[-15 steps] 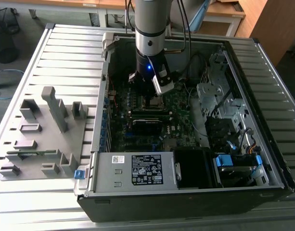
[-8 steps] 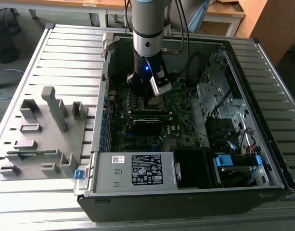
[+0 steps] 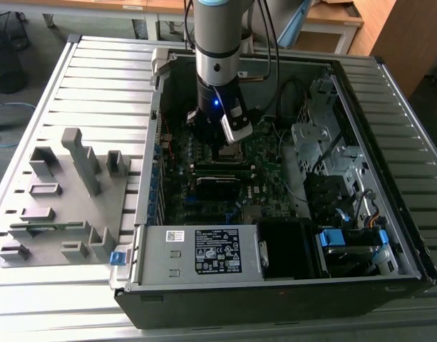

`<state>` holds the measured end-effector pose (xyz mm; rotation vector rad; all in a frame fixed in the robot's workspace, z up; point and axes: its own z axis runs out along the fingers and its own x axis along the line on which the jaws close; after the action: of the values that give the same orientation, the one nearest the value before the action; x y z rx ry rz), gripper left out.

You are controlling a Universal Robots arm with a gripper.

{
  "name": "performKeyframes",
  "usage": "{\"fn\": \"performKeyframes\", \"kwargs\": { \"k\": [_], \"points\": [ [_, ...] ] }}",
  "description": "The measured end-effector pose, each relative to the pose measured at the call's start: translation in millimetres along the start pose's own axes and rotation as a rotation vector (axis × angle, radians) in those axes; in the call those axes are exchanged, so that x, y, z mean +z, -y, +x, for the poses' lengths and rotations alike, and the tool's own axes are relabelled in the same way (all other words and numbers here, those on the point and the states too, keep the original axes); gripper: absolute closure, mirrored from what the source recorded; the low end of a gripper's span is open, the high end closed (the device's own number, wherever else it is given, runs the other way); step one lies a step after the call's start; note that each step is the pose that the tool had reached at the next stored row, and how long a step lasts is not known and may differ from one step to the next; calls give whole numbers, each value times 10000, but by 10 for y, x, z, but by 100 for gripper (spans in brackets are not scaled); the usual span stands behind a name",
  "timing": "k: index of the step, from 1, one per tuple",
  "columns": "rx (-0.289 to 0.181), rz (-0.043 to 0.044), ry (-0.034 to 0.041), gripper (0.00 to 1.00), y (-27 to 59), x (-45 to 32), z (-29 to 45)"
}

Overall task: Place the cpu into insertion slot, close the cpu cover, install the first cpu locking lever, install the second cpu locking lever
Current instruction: 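Install the second cpu locking lever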

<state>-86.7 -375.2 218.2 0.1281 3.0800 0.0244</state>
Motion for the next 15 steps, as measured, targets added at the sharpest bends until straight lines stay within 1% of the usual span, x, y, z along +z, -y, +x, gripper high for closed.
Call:
{"fn": "performKeyframes", "kwargs": {
  "k": [5,15],
  "points": [
    [1,-2,1,90,1,3,2],
    [2,-2,4,90,2,84,12]
  ]
}}
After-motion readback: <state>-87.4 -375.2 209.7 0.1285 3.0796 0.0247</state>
